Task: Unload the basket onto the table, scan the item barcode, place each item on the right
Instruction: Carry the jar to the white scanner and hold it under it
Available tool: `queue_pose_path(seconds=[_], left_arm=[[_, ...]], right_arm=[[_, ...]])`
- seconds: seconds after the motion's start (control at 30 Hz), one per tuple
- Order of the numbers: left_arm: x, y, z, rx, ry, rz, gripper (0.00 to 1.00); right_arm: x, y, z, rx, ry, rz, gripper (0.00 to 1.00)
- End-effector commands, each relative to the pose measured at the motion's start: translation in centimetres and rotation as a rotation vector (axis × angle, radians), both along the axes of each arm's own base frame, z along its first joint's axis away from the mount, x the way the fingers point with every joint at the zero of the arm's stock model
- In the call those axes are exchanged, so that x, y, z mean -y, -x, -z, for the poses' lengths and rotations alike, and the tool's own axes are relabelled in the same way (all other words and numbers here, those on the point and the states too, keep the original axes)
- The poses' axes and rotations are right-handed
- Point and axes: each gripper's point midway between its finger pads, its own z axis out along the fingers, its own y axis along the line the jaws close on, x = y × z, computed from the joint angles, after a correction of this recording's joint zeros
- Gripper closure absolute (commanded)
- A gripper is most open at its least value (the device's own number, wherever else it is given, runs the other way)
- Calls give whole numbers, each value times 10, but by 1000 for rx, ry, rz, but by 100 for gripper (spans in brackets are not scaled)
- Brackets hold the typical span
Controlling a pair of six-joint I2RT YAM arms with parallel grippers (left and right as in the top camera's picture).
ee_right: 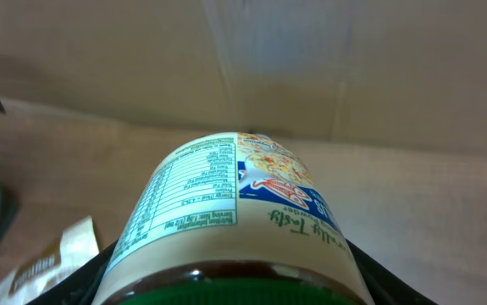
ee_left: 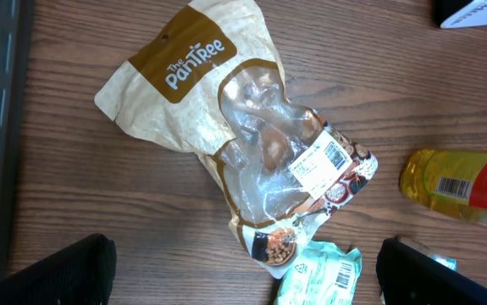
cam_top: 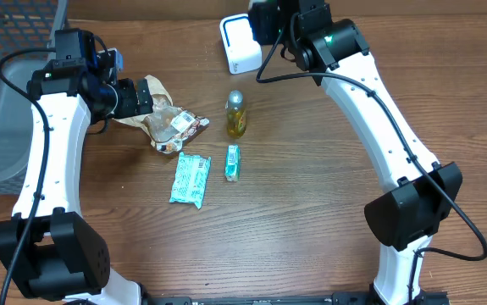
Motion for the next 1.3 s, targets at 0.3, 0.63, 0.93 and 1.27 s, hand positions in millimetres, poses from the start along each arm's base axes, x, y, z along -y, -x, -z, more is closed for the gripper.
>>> queue_pose_path(seconds=[0.3,0.63,0.93,1.27], left_arm=[[5,-1,-3,12,-2,39,0],[5,-1,-3,12,-2,39,0],[5,-1,-3,12,-2,39,0],[5,-1,-3,12,-2,39,1]], right_arm=[[-20,-65,49,121,-7,11,73],[-38,-103,80,236,-60,14,73],[-46,-119,97,280,-156,41,72],[-52,-133,117,349,-188,41,72]])
